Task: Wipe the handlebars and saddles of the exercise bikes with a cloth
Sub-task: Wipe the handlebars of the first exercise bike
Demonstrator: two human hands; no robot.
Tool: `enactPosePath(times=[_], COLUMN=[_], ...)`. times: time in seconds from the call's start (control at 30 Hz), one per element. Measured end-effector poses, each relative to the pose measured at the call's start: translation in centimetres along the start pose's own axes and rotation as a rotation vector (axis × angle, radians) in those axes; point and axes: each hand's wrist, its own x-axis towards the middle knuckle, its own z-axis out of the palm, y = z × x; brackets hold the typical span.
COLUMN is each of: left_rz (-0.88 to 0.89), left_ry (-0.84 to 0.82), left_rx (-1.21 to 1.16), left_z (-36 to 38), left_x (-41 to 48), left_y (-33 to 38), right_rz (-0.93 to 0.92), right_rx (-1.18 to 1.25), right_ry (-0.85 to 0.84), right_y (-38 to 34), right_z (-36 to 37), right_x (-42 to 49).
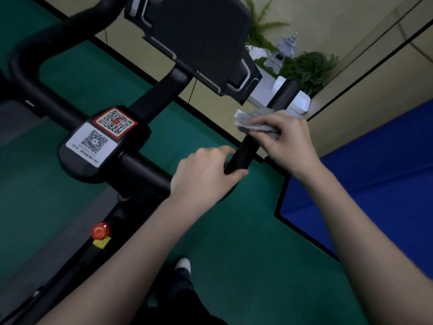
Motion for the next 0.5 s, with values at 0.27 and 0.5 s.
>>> enactPosePath(times=[0.27,0.5], left_rz=[-0.018,-0.040], left_ry=[-0.009,-0.003], left_rx=[0.011,0.014], left_z=[0.2,0.1], left_x=[0.0,0.0], left_y=[0.1,0.2], right_rz=[-0.270,-0.331], right_rx=[-0.292,-0.304], right_ry=[-0.249,-0.357], right_y=[1.4,1.1], right_z=[-1.9,-0.5], right_x=[3.5,3.5])
